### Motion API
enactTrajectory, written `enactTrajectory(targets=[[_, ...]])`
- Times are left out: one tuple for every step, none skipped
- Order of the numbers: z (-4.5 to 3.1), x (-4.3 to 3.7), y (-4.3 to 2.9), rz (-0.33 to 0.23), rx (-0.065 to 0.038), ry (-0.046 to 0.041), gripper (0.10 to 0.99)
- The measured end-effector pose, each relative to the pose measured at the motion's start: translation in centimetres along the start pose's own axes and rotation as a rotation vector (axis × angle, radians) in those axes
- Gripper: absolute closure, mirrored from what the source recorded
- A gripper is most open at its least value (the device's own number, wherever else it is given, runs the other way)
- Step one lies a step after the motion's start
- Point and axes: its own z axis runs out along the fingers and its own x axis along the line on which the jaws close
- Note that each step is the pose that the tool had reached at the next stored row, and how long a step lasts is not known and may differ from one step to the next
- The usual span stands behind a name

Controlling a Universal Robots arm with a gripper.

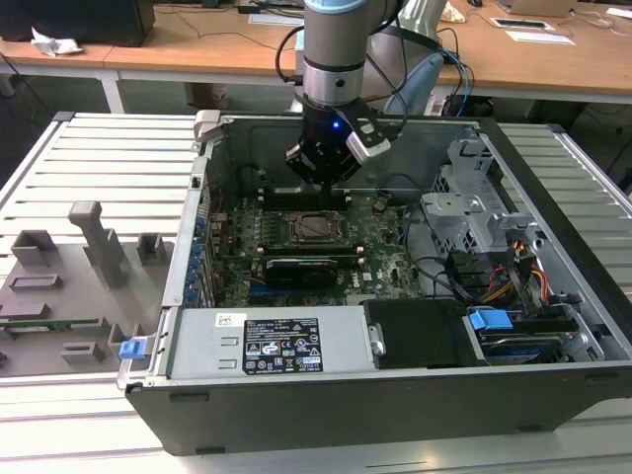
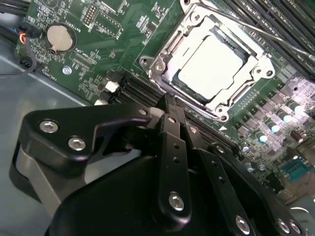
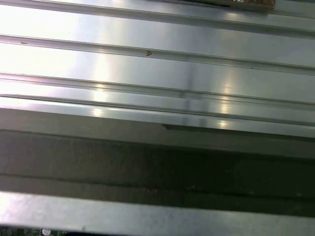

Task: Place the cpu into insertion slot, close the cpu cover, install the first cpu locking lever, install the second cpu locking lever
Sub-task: 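Install the first cpu locking lever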

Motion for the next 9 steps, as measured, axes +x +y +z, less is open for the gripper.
enactTrajectory(targets=[[0.00, 0.01, -0.03, 0.000, 0.000, 0.0000, 0.980], [0.00, 0.01, -0.09, 0.000, 0.000, 0.0000, 0.980], [0.00, 0.02, -0.14, 0.000, 0.000, 0.0000, 0.980], [0.00, 0.02, -0.21, 0.000, 0.000, 0.0000, 0.980], [0.00, 0.03, -0.26, 0.000, 0.000, -0.0001, 0.980], [0.00, 0.03, -0.32, 0.000, 0.000, 0.0000, 0.980], [0.00, 0.03, -0.35, 0.000, 0.000, 0.0000, 0.980], [0.00, 0.04, -0.40, 0.000, 0.000, -0.0001, 0.980], [0.00, 0.04, -0.45, 0.000, 0.000, 0.0000, 0.980]])
